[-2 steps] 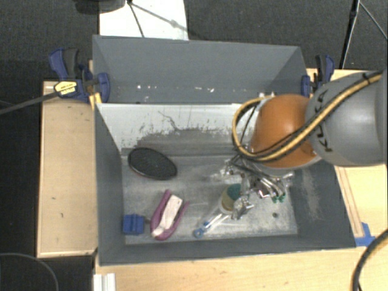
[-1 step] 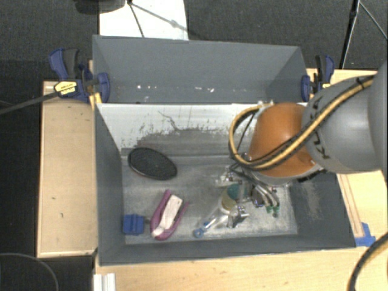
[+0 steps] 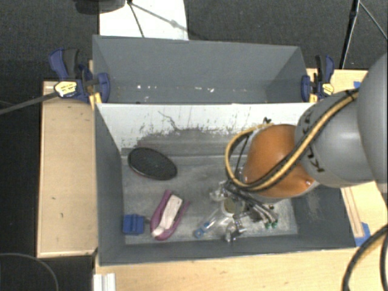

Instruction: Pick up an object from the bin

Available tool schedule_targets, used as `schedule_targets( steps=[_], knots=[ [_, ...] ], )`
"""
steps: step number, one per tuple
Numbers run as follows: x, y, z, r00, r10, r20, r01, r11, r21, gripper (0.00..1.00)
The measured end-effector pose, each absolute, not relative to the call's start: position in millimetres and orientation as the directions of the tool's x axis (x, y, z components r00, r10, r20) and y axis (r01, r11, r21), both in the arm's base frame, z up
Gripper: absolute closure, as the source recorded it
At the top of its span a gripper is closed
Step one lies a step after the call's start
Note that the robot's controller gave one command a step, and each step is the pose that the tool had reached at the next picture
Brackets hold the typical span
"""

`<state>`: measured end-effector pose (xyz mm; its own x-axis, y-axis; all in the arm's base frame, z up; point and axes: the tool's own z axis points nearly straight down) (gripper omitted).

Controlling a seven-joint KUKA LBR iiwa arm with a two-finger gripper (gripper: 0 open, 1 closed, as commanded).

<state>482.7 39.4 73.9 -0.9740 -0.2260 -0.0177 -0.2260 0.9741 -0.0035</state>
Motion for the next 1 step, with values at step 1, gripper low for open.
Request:
schedule_targets(
  steps=[1],
  knots=[
    [484.8,39.0,75.5,-0.974,-0.225,-0.009,-0.225,0.974,-0.002,0.0]
  ],
)
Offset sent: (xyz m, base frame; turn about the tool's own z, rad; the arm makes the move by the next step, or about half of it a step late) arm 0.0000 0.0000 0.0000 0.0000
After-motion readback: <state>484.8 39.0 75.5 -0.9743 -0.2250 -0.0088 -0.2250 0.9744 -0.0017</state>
